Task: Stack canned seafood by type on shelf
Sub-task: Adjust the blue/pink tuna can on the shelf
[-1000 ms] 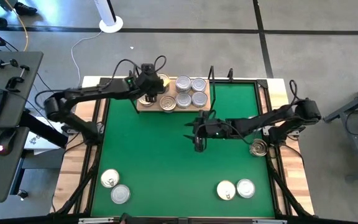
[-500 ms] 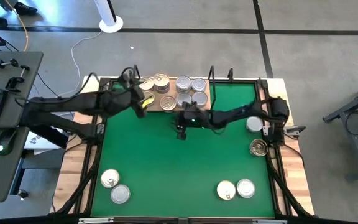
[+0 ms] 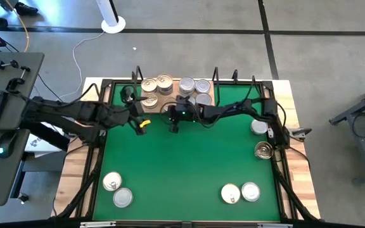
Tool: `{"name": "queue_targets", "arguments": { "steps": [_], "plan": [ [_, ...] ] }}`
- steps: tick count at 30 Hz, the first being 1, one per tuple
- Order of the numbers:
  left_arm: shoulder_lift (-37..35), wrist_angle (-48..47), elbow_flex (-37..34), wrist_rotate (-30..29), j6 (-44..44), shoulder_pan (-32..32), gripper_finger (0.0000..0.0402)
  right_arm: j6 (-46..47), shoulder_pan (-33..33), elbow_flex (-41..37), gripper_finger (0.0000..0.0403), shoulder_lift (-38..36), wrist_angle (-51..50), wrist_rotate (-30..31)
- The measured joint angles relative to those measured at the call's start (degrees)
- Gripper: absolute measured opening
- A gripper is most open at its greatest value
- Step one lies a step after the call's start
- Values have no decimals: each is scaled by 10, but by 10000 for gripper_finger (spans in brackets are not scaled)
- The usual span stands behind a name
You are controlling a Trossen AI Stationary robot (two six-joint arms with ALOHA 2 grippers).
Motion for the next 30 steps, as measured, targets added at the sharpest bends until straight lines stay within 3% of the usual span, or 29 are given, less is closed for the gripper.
{"name": "queue_targets", "arguments": {
  "steps": [7,16,20,30],
  "plan": [
    [4,-6,0,-3,-22,-21,298,-38,-3,43,3,13,-8,2],
    [0,-101,-28,-57,-168,-88,298,-58,3,77,2,-73,-202,10],
    [-13,-84,-80,-61,-228,-118,298,-37,-33,76,2,-79,-256,-33],
    [-23,-57,-162,-126,-332,-180,298,-19,-69,76,2,-24,-229,-50]
  ]
}}
